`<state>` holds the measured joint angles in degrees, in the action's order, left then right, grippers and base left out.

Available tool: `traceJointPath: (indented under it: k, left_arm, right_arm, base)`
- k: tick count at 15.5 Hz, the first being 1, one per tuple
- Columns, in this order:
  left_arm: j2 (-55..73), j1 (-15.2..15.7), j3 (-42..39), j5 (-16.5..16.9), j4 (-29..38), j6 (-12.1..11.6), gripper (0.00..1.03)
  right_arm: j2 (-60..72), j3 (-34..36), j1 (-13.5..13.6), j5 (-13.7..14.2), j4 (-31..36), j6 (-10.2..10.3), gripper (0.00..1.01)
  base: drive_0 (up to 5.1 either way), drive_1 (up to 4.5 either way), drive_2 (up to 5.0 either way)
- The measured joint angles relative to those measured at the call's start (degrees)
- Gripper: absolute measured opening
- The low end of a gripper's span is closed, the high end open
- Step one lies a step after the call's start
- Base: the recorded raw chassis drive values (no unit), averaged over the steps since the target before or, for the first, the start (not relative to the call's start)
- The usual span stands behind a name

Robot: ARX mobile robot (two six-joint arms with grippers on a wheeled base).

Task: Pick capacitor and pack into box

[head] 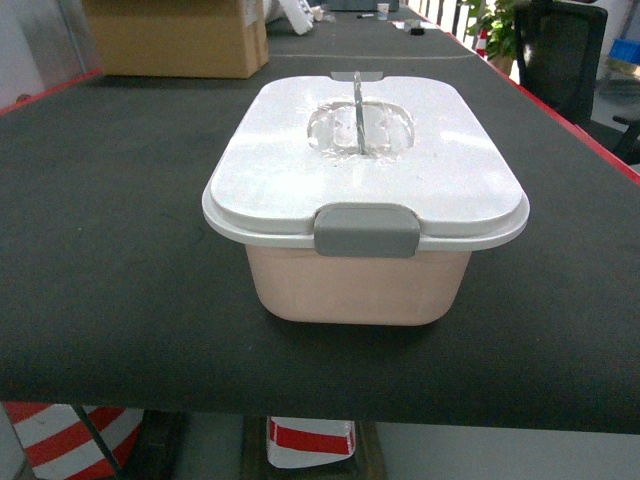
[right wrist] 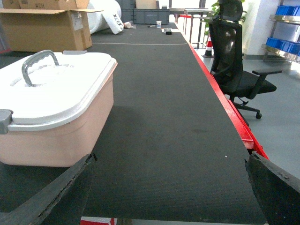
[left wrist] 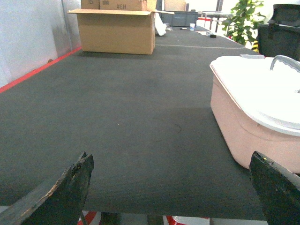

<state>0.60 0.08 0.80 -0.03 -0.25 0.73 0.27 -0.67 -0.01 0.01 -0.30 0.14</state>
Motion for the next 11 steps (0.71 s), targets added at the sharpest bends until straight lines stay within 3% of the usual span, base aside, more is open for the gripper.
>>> traceJointPath:
  k: [11]
  left_arm:
    - [0.00,0.00,0.00,0.00,0.00,0.00,0.98]
  right_arm:
    - [0.00,0.00,0.00,0.00,0.00,0.00,0.98]
  base:
    - [0.0,0.00,0.0]
